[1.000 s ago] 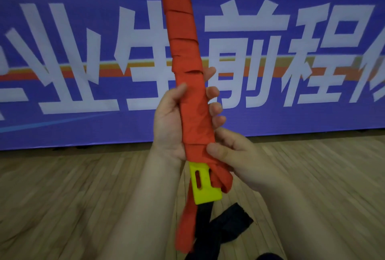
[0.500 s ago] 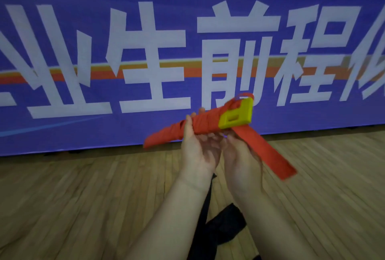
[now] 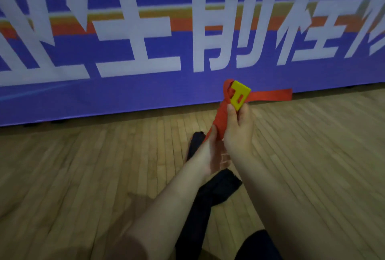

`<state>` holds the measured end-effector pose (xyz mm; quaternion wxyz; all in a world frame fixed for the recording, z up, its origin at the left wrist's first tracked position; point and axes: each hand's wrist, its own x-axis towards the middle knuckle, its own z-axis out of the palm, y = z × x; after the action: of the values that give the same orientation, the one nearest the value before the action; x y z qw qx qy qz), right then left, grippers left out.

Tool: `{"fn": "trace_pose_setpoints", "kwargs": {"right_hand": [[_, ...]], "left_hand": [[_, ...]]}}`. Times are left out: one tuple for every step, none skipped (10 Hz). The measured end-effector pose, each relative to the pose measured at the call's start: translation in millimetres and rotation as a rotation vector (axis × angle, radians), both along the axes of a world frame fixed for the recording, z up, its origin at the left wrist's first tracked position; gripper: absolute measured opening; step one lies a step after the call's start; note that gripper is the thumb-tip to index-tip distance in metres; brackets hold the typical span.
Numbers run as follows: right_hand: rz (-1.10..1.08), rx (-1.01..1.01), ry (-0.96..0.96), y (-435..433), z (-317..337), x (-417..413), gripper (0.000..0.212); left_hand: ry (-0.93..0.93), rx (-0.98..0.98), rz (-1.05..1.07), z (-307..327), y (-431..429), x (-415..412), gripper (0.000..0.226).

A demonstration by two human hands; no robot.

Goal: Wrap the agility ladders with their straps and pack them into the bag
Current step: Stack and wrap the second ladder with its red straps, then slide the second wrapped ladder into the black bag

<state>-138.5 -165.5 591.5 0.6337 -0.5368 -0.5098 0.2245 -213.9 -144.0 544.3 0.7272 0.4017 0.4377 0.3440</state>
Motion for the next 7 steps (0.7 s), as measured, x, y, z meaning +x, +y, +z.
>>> {"fn": "trace_pose_setpoints", "kwargs": {"right_hand": [[-0.045, -0.05, -0.074, 39, -43, 7, 0.013], [-0.032, -0.157, -0.207, 81, -105, 19, 0.016], [0.09, -0.28, -0.334, 110, -168, 31, 0.013], [0.144, -0.302, -0.411, 137, -229, 38, 0.012], [0.199, -0.376, -0.541, 162, -299, 42, 0.013], [0.263, -0.453, -0.641, 188, -368, 42, 0.02], [0.387, -0.467, -0.781, 196, -416, 31, 0.015]], "left_hand": [[0.031, -0.268, -0.025, -53, 30, -14, 0.03], [0.17, -0.367, 0.191, -118, 62, -32, 0.022], [0.31, -0.452, 0.287, -197, 88, -52, 0.015], [0.614, -0.377, 0.189, -272, 105, -66, 0.017], [0.96, -0.18, -0.063, -352, 117, -84, 0.023], [1.197, -0.151, -0.305, -420, 124, -92, 0.023], [1.29, -0.23, -0.606, -475, 110, -90, 0.026]]}}
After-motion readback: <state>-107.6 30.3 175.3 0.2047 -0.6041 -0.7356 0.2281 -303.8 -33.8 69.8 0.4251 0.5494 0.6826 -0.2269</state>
